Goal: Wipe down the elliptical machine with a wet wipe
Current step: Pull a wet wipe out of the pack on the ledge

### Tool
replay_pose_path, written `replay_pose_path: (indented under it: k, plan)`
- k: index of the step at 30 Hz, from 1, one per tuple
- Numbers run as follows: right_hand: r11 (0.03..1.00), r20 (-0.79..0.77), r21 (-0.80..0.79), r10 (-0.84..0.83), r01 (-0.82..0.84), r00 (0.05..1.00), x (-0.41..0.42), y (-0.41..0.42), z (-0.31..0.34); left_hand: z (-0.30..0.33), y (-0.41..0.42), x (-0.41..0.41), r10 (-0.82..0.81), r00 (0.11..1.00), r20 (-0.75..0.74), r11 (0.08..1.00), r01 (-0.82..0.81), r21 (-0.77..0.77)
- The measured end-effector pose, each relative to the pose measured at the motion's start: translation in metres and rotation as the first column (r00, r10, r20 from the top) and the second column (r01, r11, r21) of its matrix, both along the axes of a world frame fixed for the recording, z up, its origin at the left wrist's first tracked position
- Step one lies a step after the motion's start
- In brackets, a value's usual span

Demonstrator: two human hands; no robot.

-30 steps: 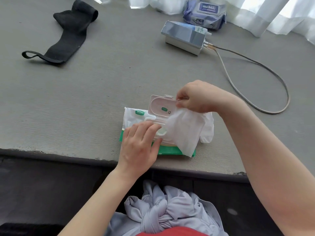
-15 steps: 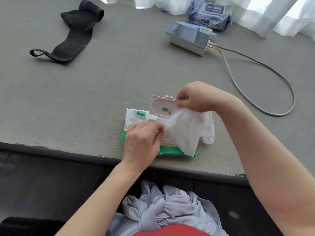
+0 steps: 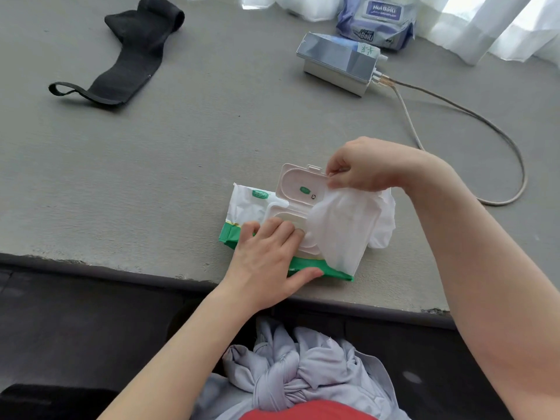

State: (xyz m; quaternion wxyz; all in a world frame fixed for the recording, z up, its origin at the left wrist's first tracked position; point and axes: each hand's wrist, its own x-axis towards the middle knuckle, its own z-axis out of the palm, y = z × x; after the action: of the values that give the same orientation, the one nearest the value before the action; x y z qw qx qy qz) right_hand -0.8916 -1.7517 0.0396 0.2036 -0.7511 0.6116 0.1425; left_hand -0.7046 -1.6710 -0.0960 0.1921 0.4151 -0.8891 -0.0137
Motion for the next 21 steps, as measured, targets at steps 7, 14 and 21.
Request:
replay_pose_path:
  k: [7, 14, 21]
  plan:
    - [1.0, 0.026, -0.003, -0.005, 0.005, 1.0, -0.001, -0.001, 0.005, 0.008, -0.005, 0.016, -0.048, 0.992, -0.117, 0.999, 0.045, -0.029]
    - [0.998, -0.021, -0.065, -0.021, 0.02, 1.0, 0.001, -0.002, -0.01, 0.004, -0.012, 0.025, -0.008, 0.921, -0.389, 0.992, 0.056, 0.113]
    - [0.955, 0.223, -0.225, -0.141, 0.192, 0.964, -0.01, 0.016, 0.031, 0.0, -0.026, 0.033, 0.054, 0.981, -0.188, 0.954, 0.005, 0.301]
